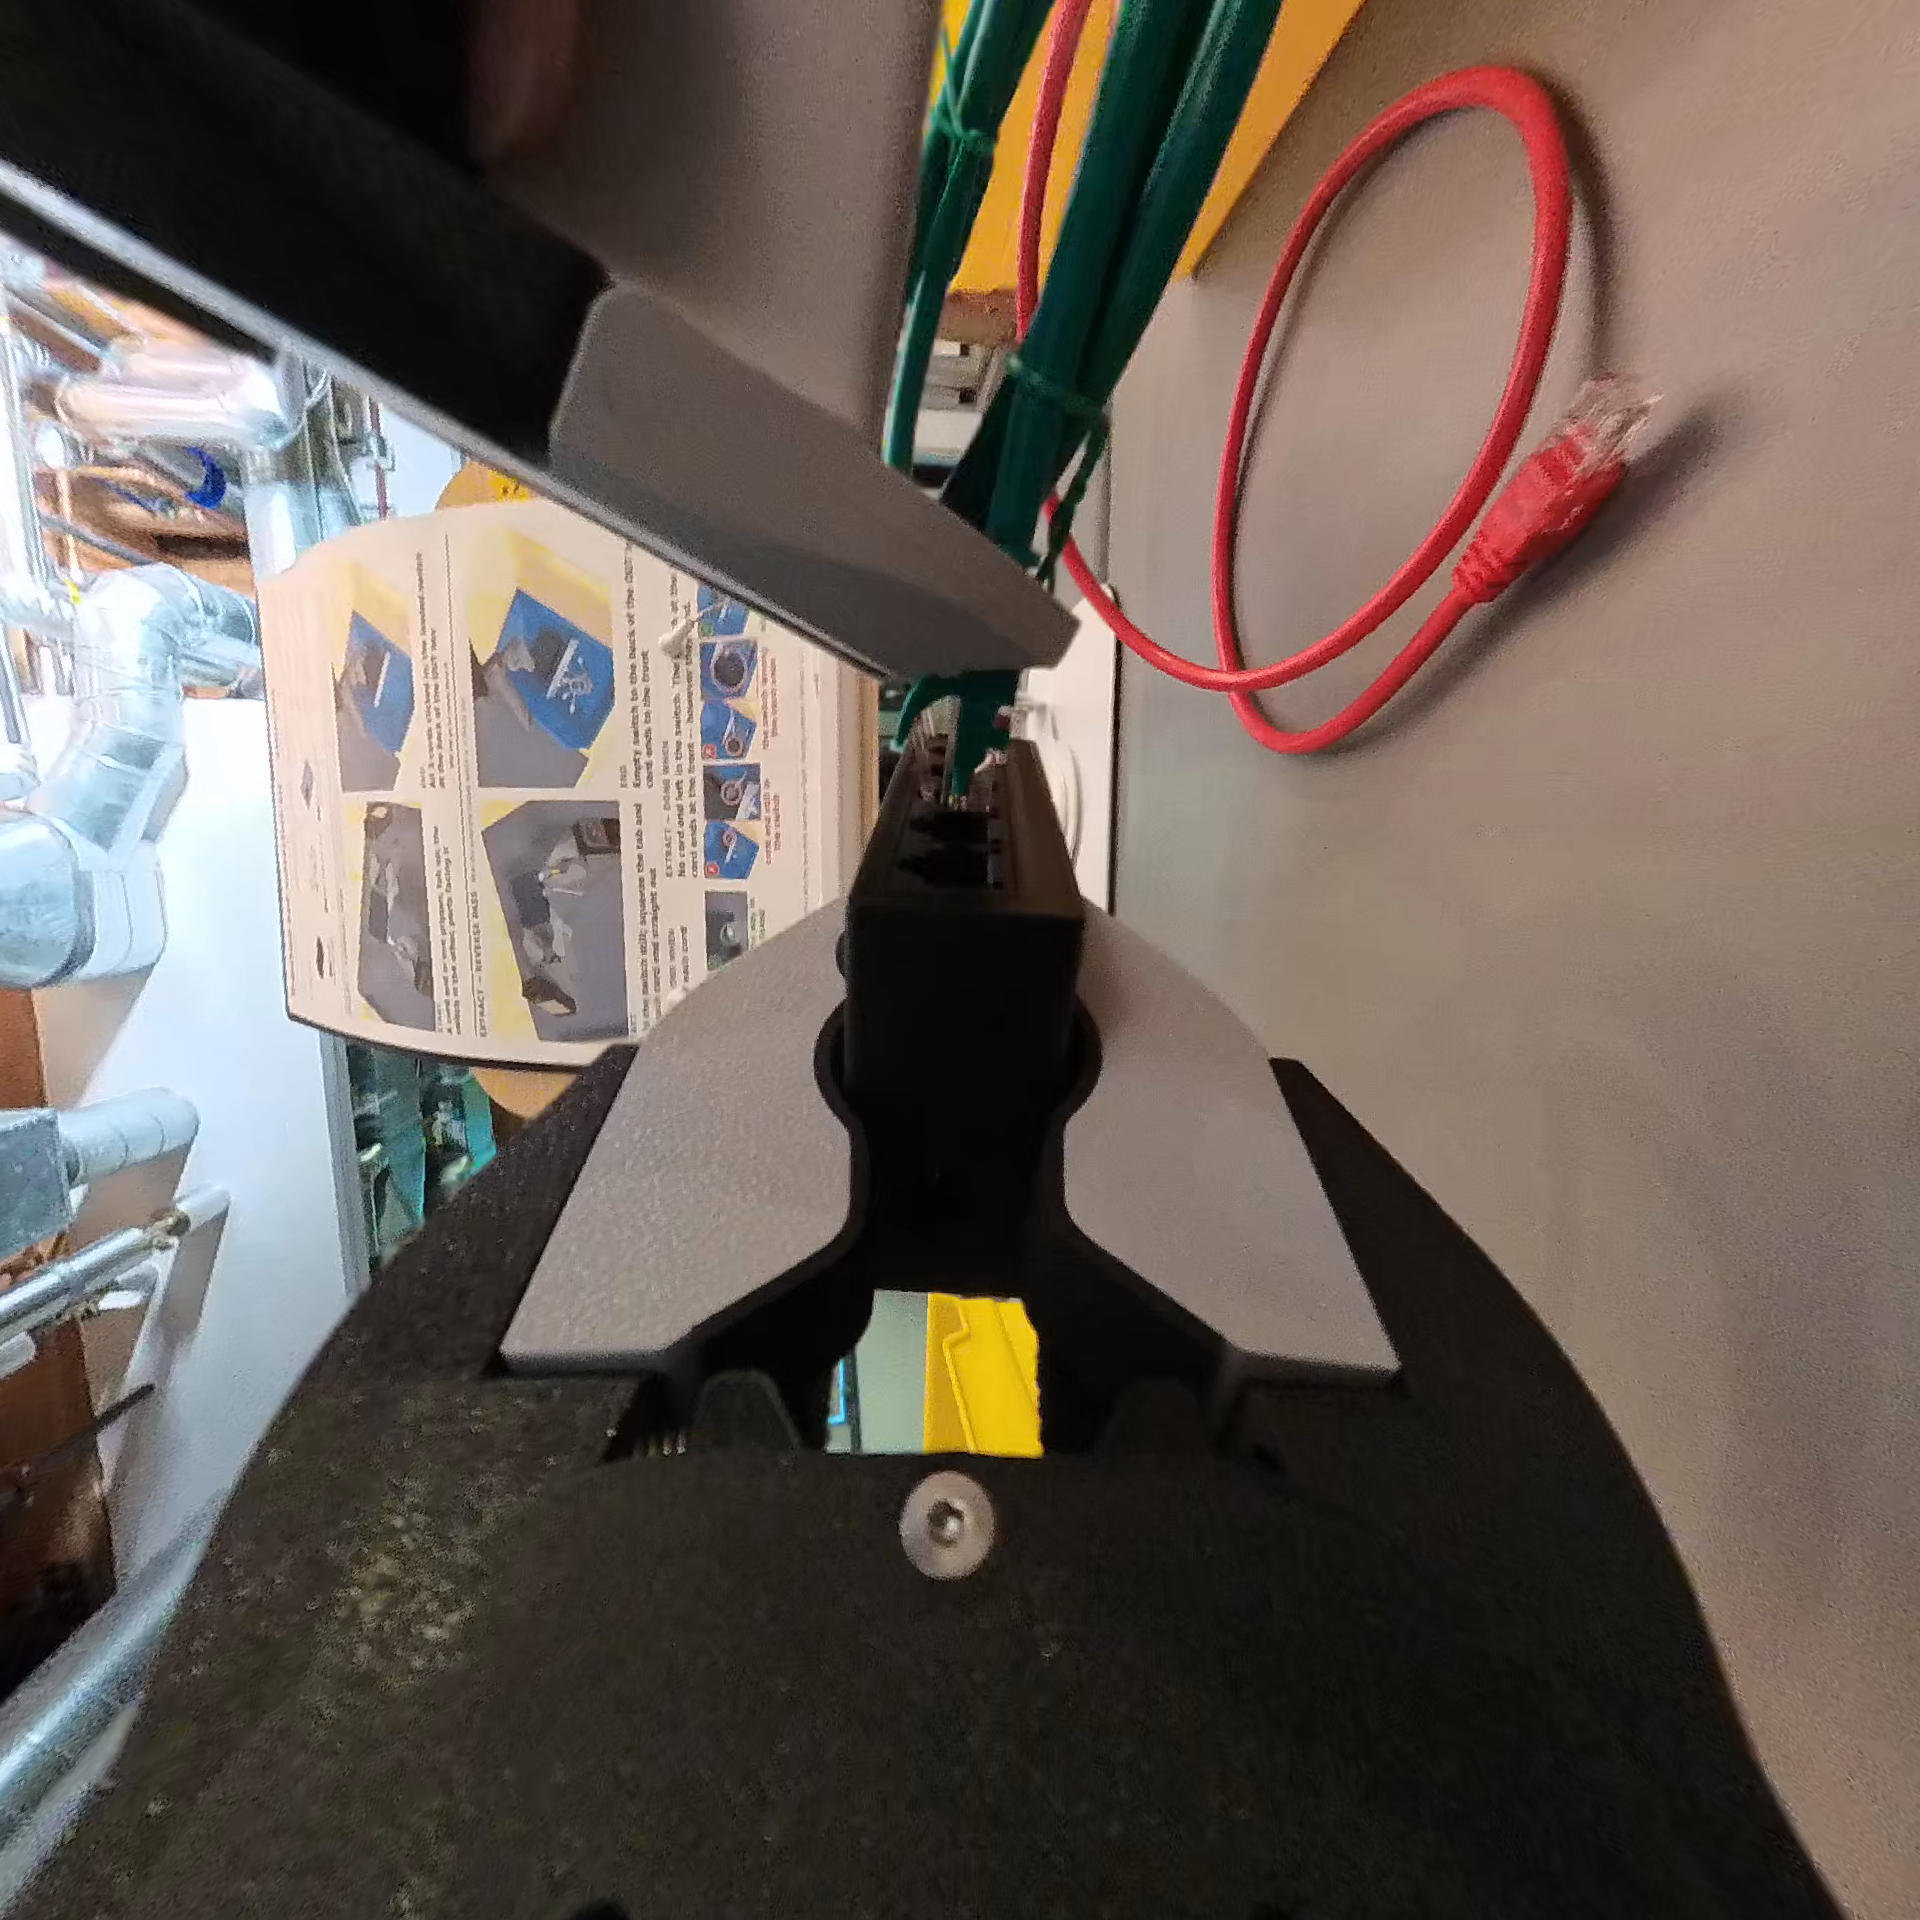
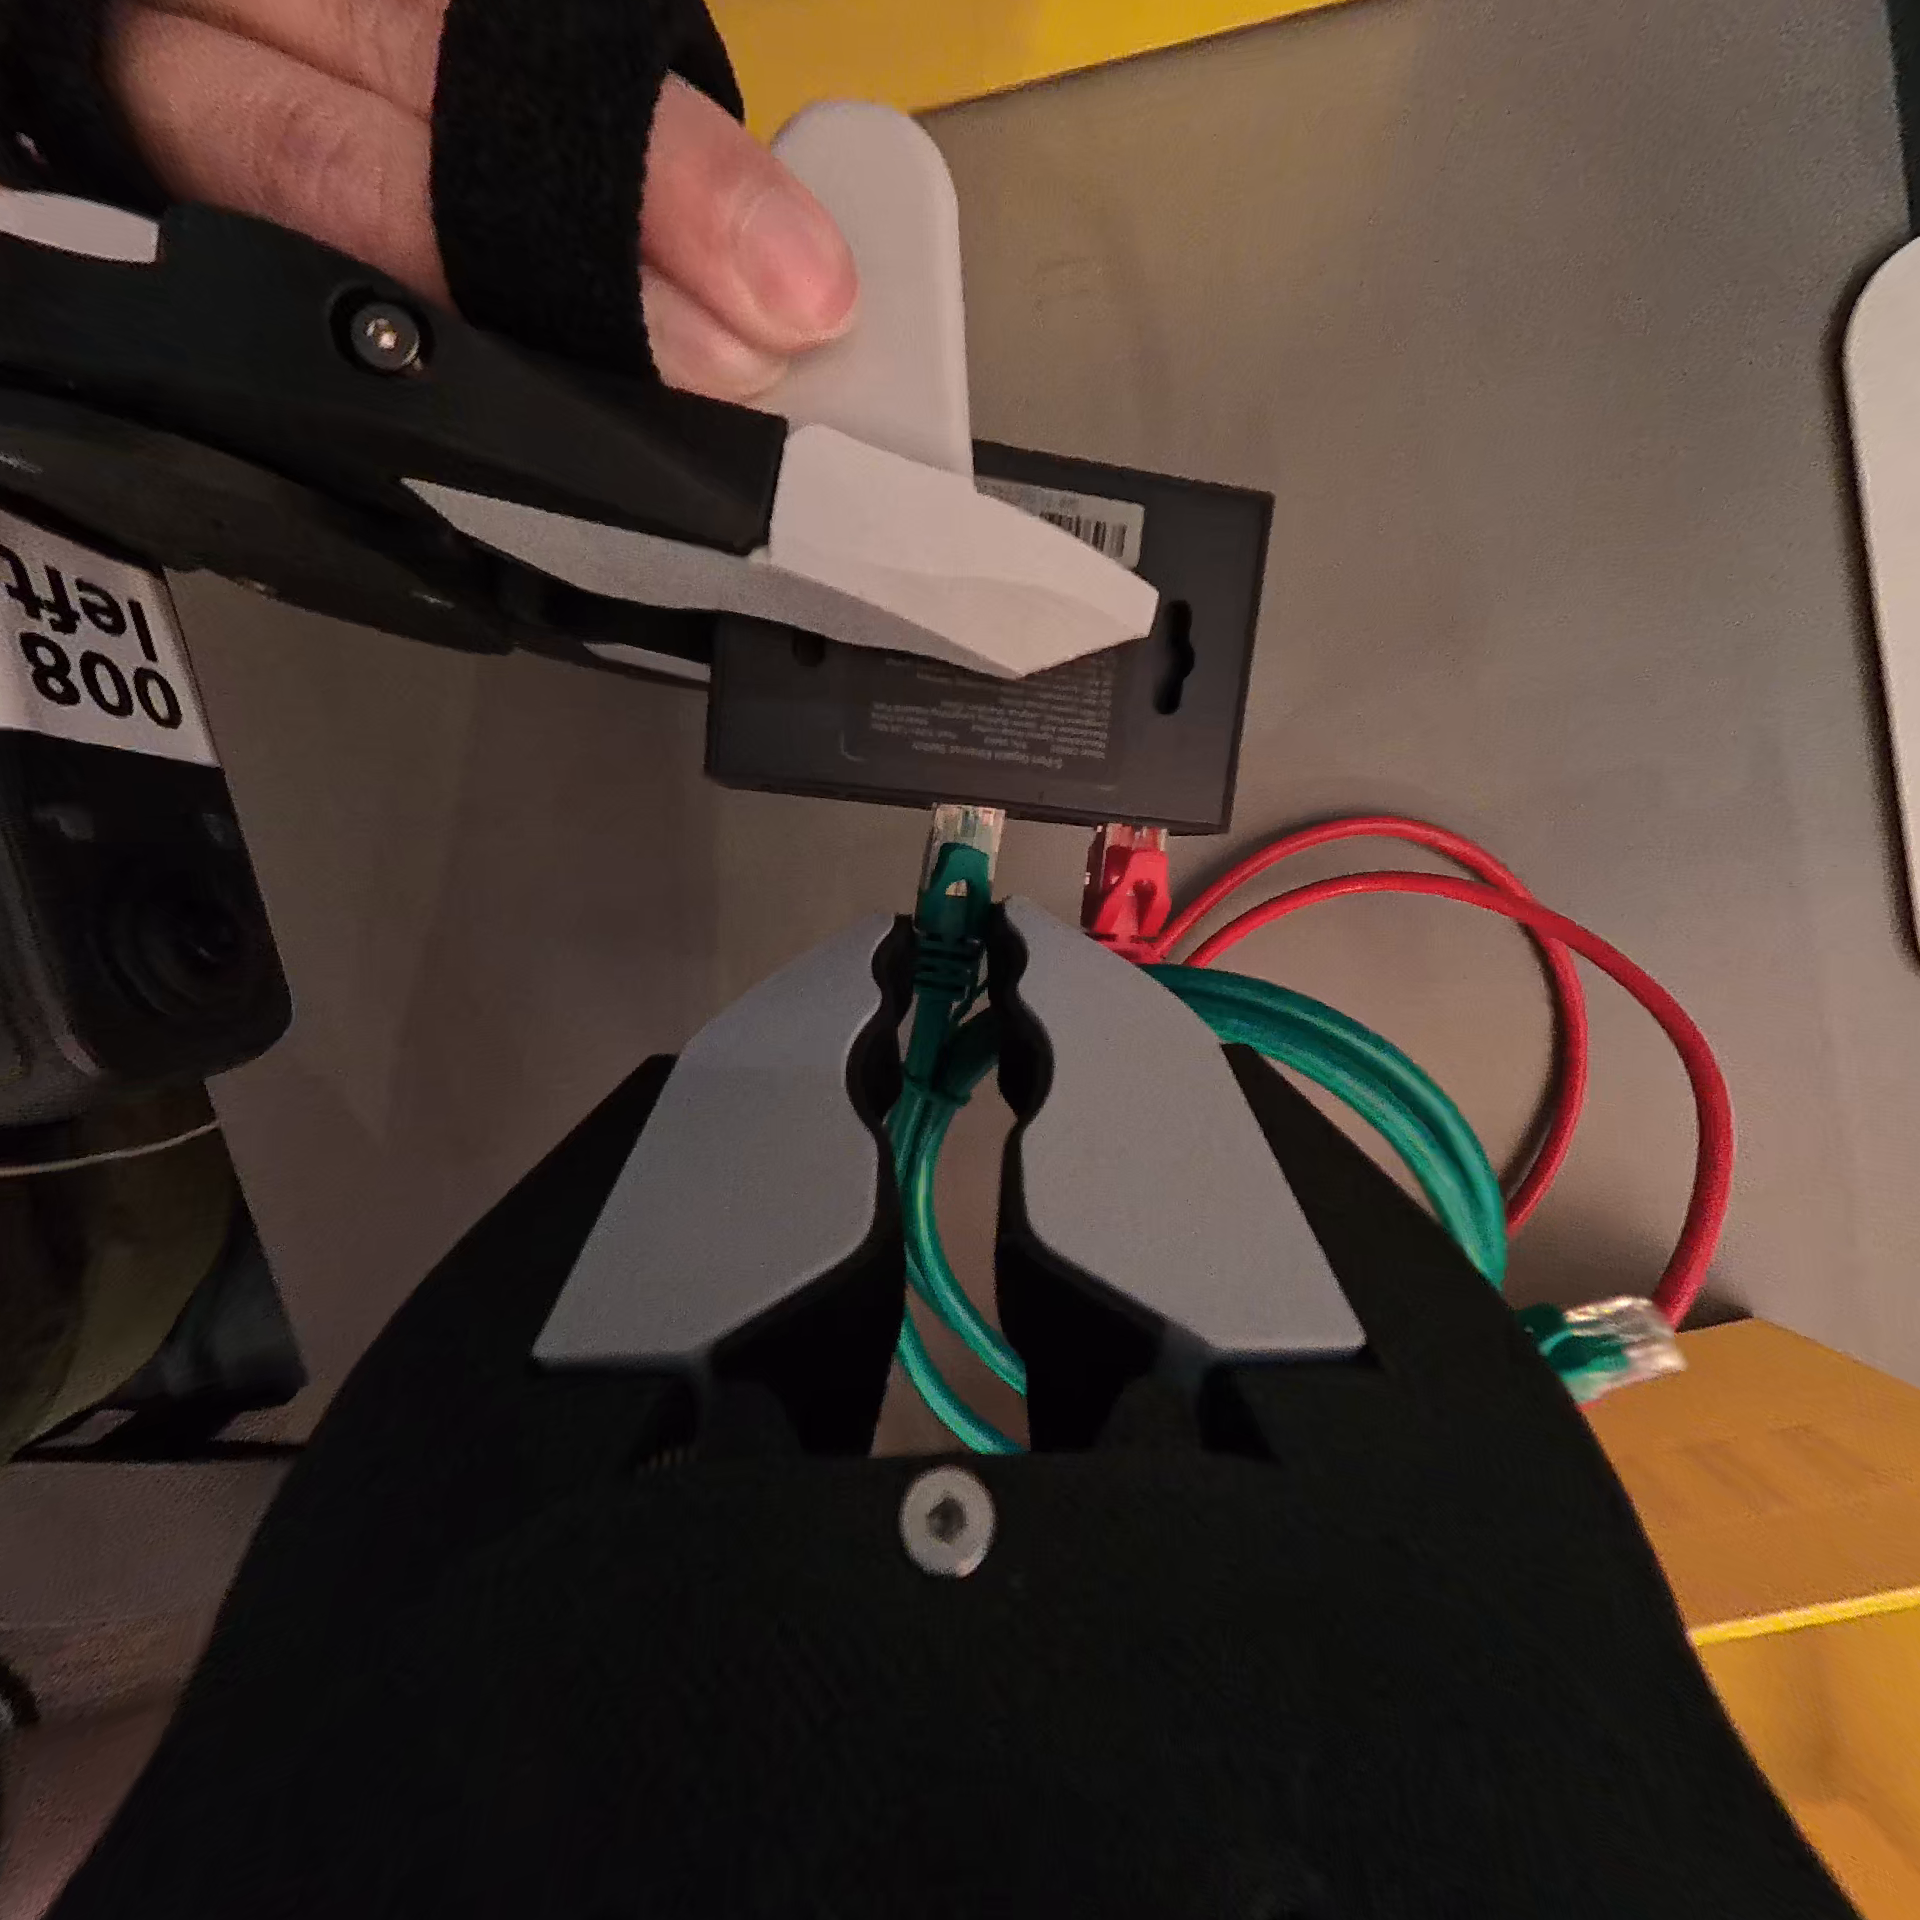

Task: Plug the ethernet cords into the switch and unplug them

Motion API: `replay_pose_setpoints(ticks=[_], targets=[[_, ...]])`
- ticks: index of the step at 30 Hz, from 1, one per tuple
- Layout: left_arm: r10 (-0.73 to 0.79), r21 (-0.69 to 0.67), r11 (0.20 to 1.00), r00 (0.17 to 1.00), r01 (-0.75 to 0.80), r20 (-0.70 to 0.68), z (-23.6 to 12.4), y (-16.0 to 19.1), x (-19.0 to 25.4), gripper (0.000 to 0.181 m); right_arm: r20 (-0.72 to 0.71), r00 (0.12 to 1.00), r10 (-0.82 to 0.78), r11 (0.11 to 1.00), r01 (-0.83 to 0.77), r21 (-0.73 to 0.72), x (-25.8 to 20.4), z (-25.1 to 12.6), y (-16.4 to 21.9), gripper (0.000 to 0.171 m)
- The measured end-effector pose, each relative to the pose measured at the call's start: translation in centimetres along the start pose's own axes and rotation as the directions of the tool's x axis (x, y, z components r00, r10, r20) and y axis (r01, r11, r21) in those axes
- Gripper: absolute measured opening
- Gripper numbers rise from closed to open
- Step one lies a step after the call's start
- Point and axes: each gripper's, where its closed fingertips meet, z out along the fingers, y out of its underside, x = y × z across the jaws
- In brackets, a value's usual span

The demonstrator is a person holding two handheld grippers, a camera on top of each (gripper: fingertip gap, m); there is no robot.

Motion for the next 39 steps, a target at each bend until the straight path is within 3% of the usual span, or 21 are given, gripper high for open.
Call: replay_pose_setpoints(ticks=[1, 7, 13, 25, 39], targets=[[-0.02, -0.006, 1.0, 1.0, 0.02, 0.003, 0.1, 0.2, -0.1, 0.03, -0.004, 1.0, 0.004, 1.0, -0.004, 0.02, 0.2, -0.1, -0.2, 0.015], [-0.118, -0.012, 0.993, 0.991, 0.119, 0.058, -0.1, 0.7, -1.9, 0.032, 0.032, 0.999, 0.014, 0.979, -0.021, 0.202, 0.4, -1.7, -2.3, 0.015], [-0.161, -0.033, 0.986, 0.981, 0.166, 0.108, -0.2, 1.1, -3.1, 0.031, 0.011, 0.999, -0.031, 0.958, 0.027, 0.284, 0.4, -2.7, -3.2, 0.015], [-0.071, -0.007, 0.997, 0.994, 0.071, 0.087, -0.4, 0.6, -2.2, 0.03, 0.004, 0.999, -0.05, 0.97, 0.047, 0.237, 0.5, -1.9, -2.9, 0.013], [-0.077, 0.05, 0.996, 0.993, 0.073, 0.088, -1.1, -0.4, -2.4, 0.029, -0.023, 0.998, -0.064, 0.972, 0.067, 0.225, -0.3, -2.3, -3.1, 0.011]])
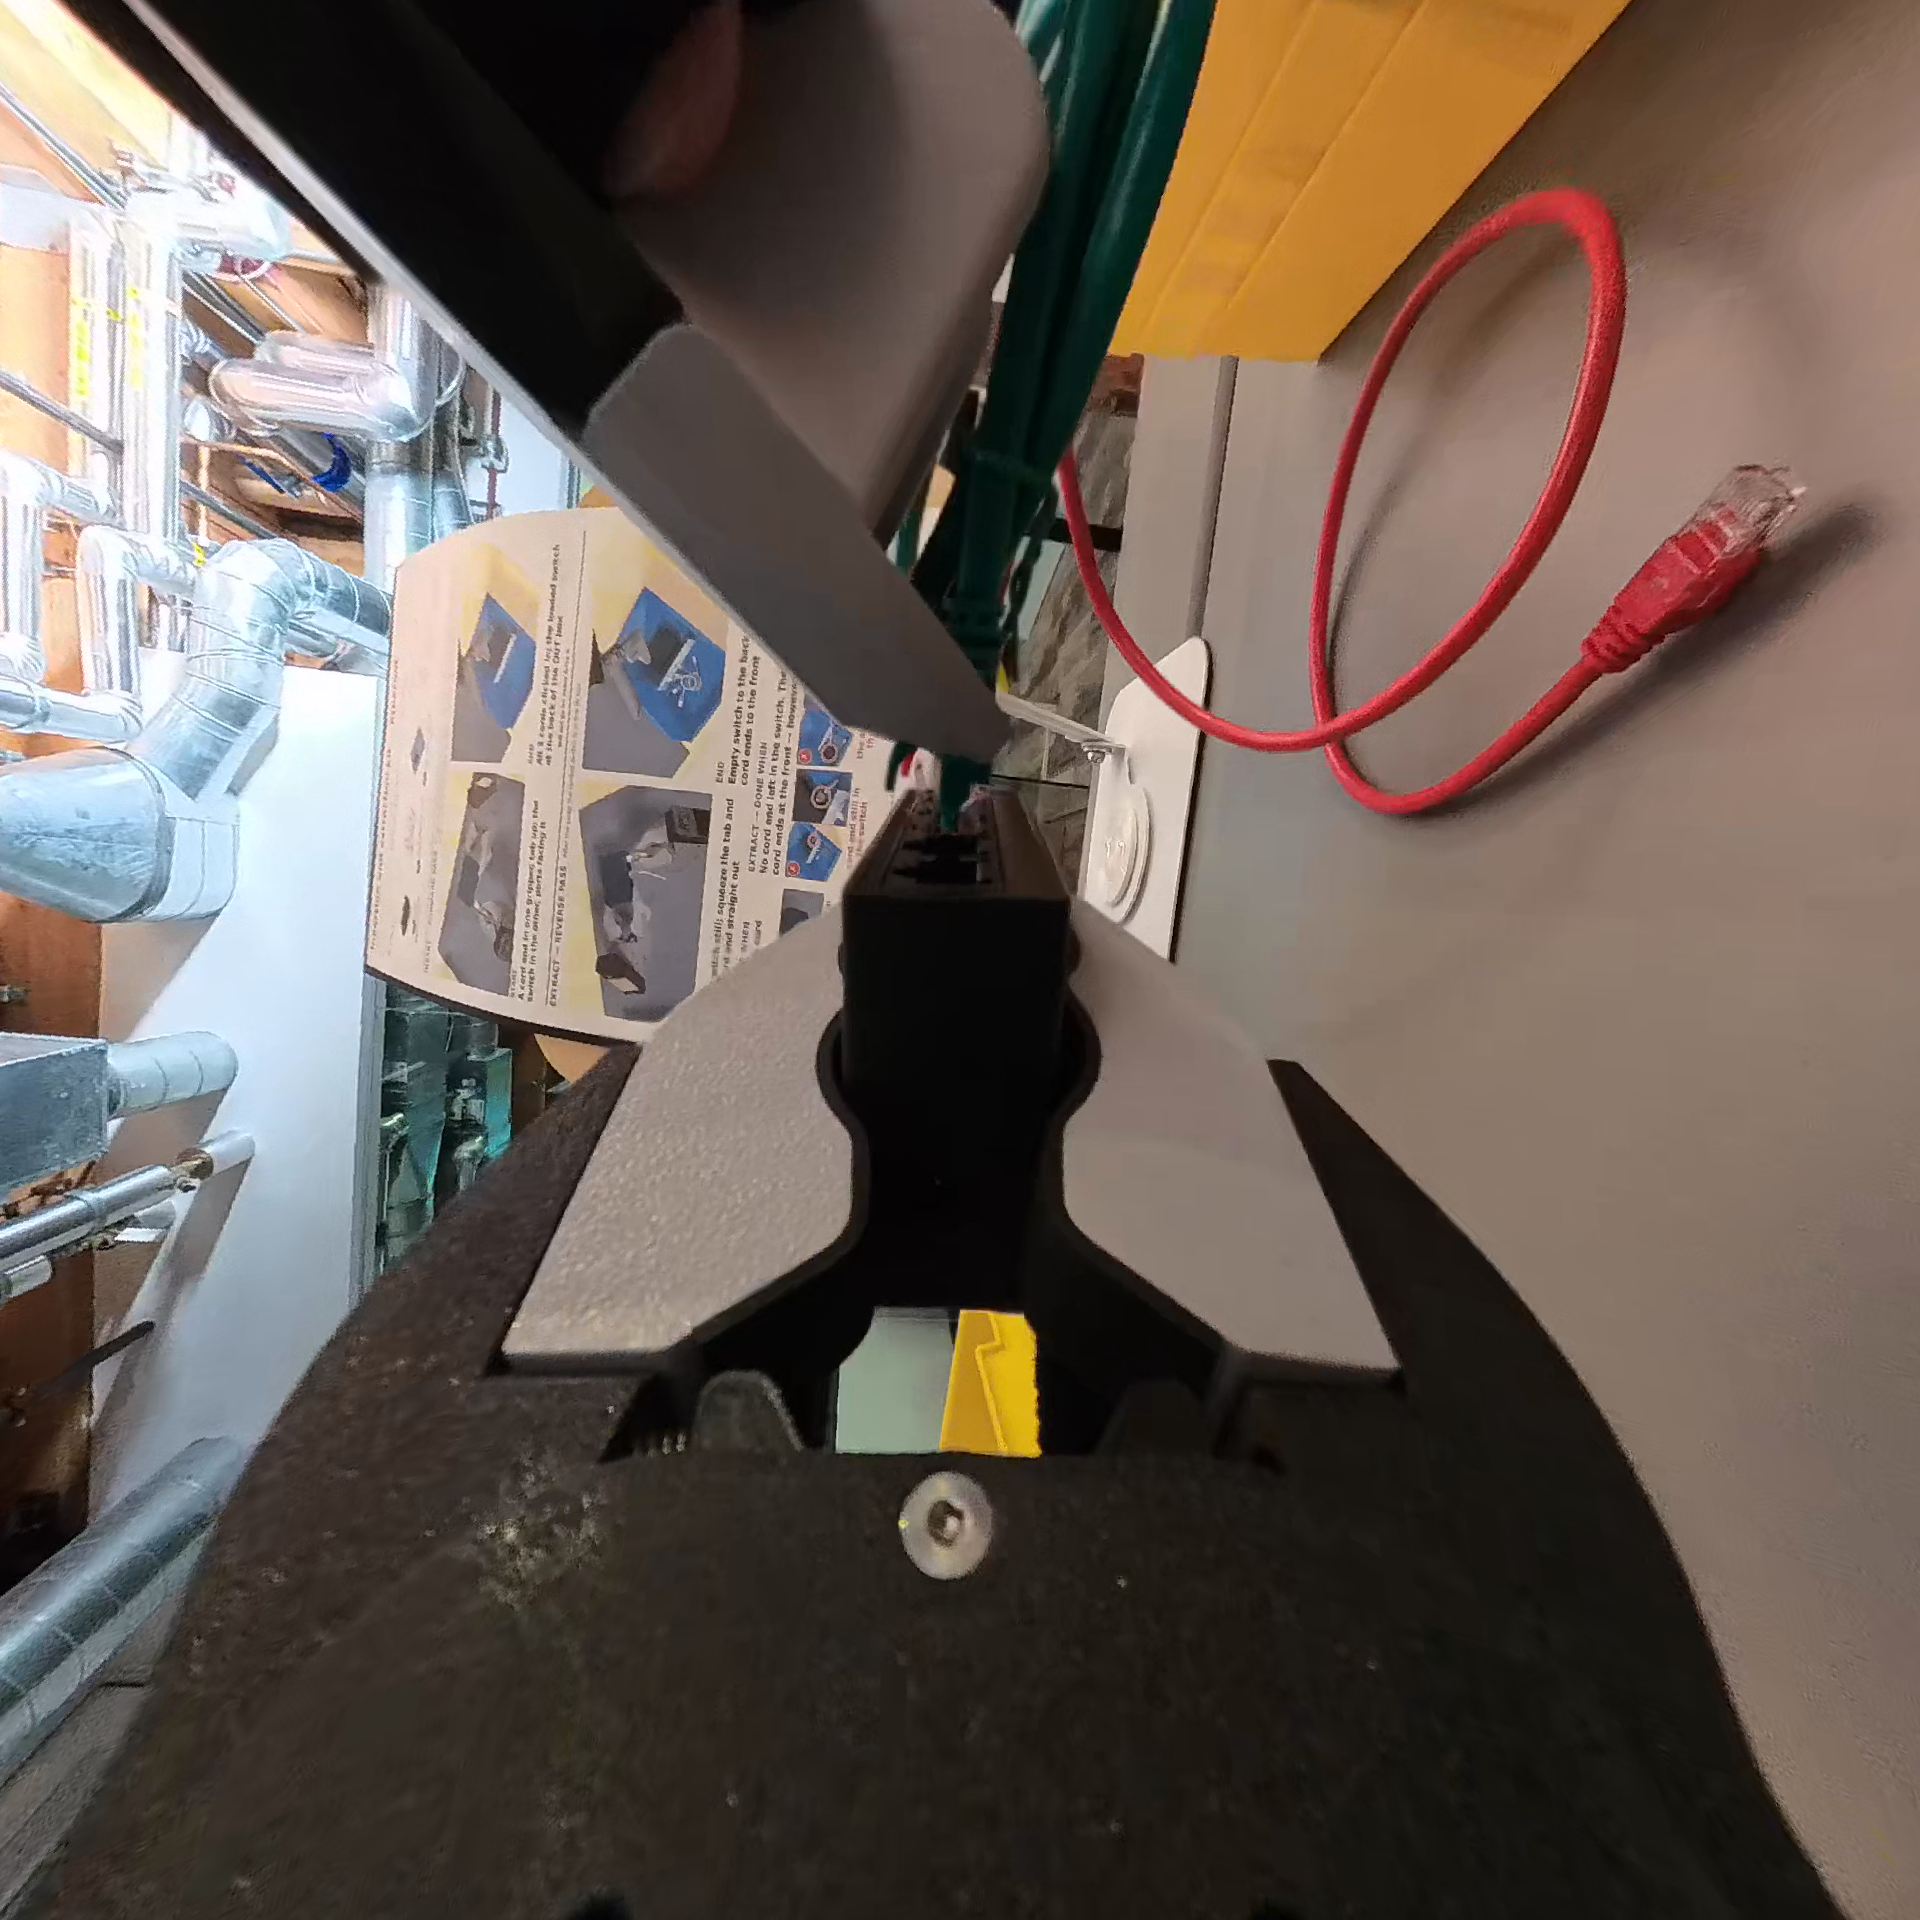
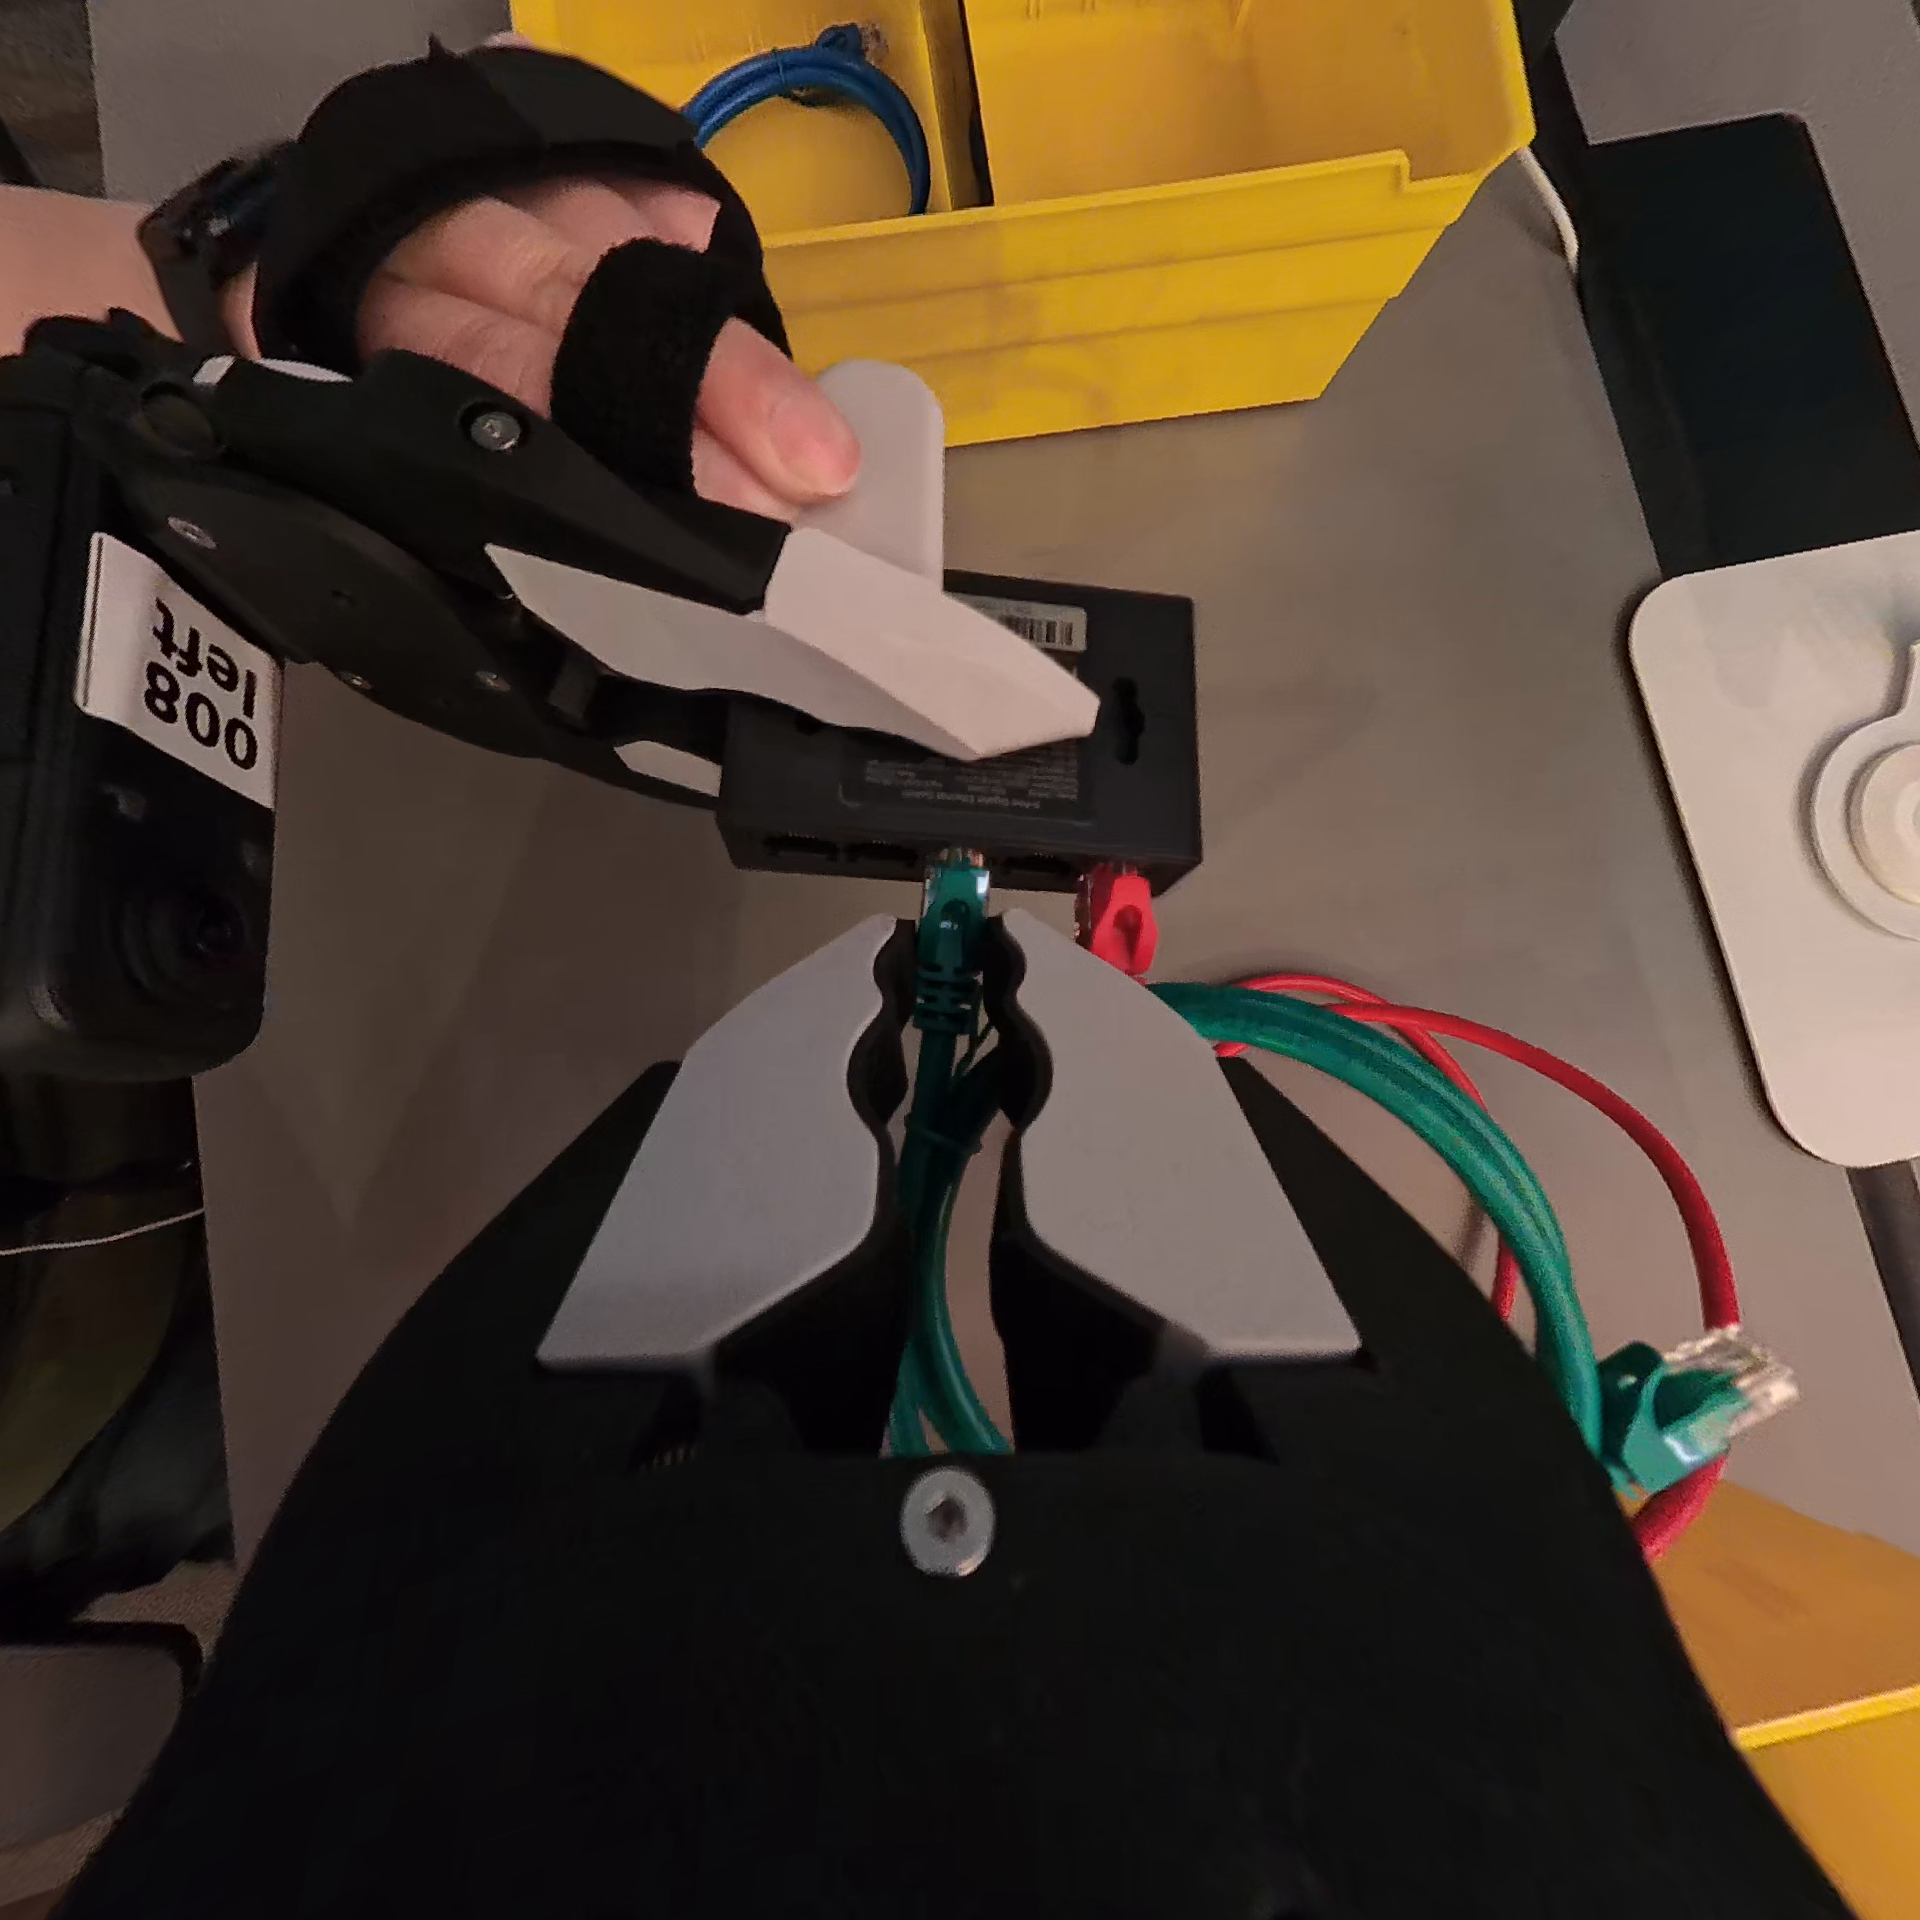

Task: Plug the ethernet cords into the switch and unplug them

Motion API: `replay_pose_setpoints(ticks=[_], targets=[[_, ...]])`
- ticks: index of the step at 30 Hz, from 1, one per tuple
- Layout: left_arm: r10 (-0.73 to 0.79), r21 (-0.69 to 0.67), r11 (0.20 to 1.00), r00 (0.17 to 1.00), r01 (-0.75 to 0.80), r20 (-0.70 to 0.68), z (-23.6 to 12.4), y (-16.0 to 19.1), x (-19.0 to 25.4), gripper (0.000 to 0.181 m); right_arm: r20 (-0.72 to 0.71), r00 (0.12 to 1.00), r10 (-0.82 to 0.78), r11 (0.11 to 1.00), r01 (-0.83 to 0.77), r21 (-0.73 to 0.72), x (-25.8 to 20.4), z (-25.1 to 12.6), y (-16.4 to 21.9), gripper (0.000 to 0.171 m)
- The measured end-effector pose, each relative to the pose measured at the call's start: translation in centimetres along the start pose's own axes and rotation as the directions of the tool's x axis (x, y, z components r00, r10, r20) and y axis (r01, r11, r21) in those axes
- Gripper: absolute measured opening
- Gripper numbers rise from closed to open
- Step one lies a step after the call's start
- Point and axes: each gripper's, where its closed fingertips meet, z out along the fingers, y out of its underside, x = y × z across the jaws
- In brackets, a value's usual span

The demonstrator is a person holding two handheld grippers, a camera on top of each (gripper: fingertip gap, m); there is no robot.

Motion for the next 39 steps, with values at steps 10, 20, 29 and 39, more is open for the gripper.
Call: replay_pose_setpoints(ticks=[10, 20, 29, 39], targets=[[-0.041, -0.018, 0.999, 0.999, 0.041, 0.015, 0.3, 0.4, -0.6, 0.031, 0.0, 0.999, 0.035, 0.998, -0.035, 0.053, 0.8, 0.3, -0.5, 0.013], [-0.097, -0.118, 0.987, 0.989, 0.11, 0.111, 0.8, 2.4, -2.0, 0.048, -0.078, 0.99, 0.114, 0.991, -0.108, 0.082, 0.7, 0.7, -1.8, 0.013], [-0.049, -0.135, 0.989, 0.995, 0.061, 0.09, 1.0, 2.7, -1.3, 0.054, -0.165, 0.985, 0.053, 0.999, -0.053, 0.005, -0.9, 1.4, -2.0, 0.014], [-0.08, -0.117, 0.988, 0.983, 0.1, 0.165, 0.5, 2.5, -2.8, 0.054, -0.165, 0.986, 0.02, 0.997, -0.007, 0.078, -1.1, 0.5, -3.0, 0.014]])
